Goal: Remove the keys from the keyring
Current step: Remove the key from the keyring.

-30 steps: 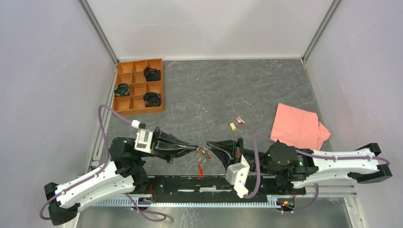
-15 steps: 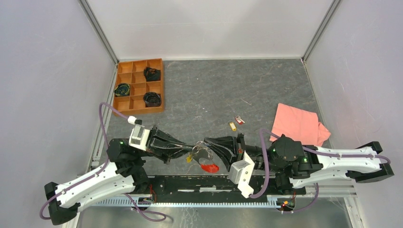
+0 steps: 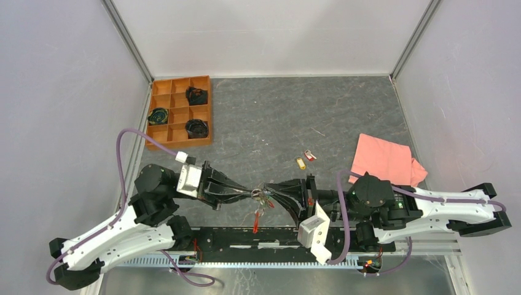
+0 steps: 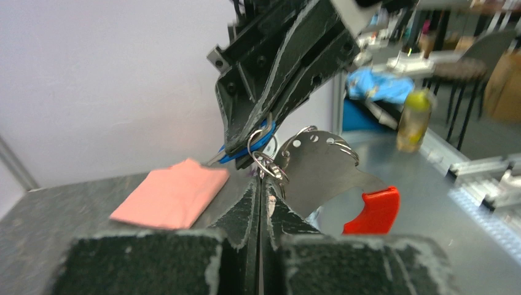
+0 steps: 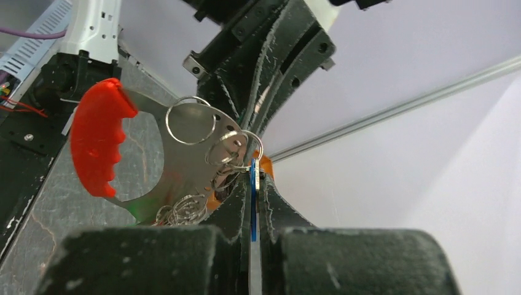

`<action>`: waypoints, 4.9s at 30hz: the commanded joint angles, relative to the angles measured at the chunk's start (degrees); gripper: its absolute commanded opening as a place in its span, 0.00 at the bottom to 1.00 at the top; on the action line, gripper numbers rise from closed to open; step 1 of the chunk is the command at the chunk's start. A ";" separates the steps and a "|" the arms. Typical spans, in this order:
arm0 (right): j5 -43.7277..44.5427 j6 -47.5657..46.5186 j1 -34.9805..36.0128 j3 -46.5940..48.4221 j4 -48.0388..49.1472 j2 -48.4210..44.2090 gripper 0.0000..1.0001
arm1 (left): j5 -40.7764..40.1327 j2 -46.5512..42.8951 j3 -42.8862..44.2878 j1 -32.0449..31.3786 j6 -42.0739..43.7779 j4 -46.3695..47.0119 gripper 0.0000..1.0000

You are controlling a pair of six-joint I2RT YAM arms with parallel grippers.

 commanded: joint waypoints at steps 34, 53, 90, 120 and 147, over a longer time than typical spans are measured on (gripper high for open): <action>12.33 -1.37 0.63 11.66 -14.28 14.86 0.00 | -11.83 -12.19 -3.14 0.27 31.33 -6.21 0.02; 17.16 -4.78 4.53 12.39 -12.02 13.03 0.00 | -15.56 -12.93 -7.17 0.27 24.57 -0.29 0.02; 23.91 -2.89 6.79 5.41 -8.31 14.14 0.00 | -40.19 -7.12 -13.16 0.32 -6.42 22.15 0.02; 32.73 1.38 3.91 4.45 -8.74 12.73 0.00 | -41.35 -10.27 -19.30 0.27 -14.56 34.38 0.02; 30.92 -9.03 4.88 9.11 -10.62 10.98 0.00 | -35.20 -11.47 -11.42 0.28 2.11 10.43 0.51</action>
